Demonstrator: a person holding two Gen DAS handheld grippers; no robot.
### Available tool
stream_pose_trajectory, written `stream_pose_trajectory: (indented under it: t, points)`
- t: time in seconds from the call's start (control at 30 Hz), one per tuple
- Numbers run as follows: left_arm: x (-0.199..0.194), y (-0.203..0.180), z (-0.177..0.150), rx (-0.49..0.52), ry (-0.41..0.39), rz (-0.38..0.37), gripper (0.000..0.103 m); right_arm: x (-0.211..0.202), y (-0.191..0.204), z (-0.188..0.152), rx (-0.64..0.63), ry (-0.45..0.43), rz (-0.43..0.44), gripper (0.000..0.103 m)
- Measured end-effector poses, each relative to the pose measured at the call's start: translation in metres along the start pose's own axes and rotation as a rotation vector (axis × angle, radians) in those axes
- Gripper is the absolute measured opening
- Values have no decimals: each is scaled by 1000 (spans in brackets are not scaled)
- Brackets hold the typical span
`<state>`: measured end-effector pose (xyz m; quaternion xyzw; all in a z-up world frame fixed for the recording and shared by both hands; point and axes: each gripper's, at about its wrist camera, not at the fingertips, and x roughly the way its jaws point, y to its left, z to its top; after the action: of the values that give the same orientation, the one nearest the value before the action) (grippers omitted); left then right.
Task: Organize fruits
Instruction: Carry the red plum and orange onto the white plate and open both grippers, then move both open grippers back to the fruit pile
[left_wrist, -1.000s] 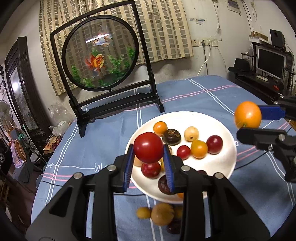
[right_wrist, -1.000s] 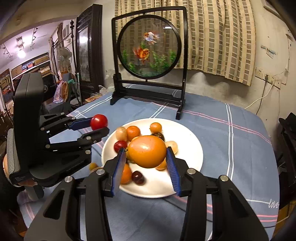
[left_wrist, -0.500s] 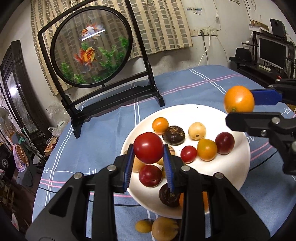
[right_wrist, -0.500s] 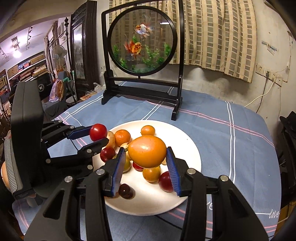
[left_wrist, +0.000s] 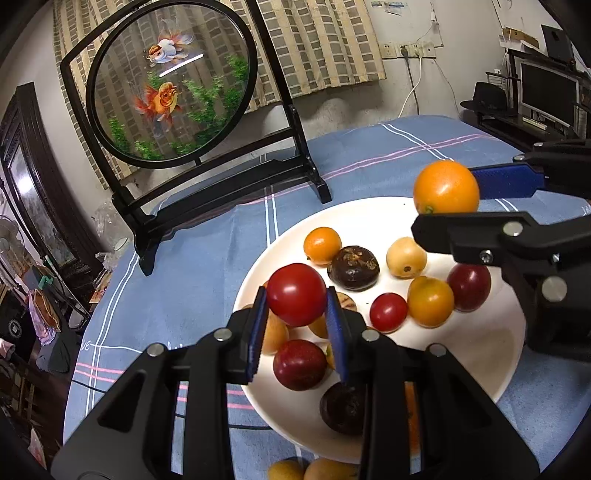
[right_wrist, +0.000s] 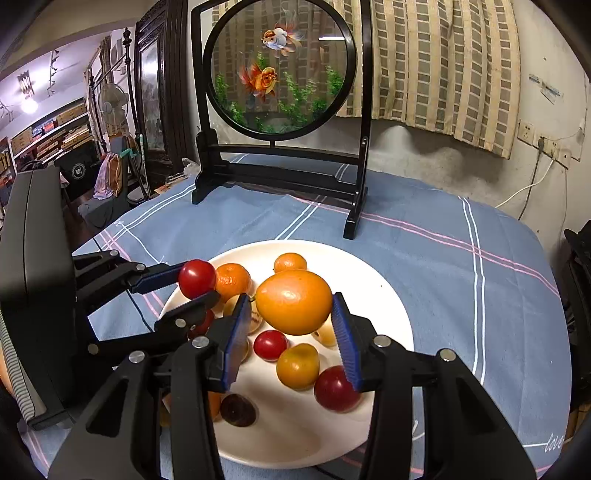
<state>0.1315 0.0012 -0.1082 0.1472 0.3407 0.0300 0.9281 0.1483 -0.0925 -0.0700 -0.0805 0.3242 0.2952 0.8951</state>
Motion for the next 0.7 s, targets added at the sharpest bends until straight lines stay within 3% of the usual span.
stream_pose_trajectory:
  t: [0.3, 0.33, 0.37, 0.4, 0.43, 0.7]
  points:
    - [14, -5, 3, 3, 22, 4, 33, 21, -7, 3, 16, 27, -18, 46]
    - [16, -6, 3, 7, 26, 3, 39, 25, -9, 3, 17, 39, -15, 47]
    - [17, -7, 3, 16, 26, 7, 57, 25, -9, 4, 20, 33, -18, 51]
    - [16, -7, 3, 11, 13, 12, 64, 24, -10, 5, 26, 24, -25, 72]
    - [14, -5, 3, 0, -4, 17, 65, 21, -11, 6, 38, 4, -43, 77]
    - [7, 0, 3, -11, -7, 17, 65, 1, -17, 4, 42, -35, -56, 77]
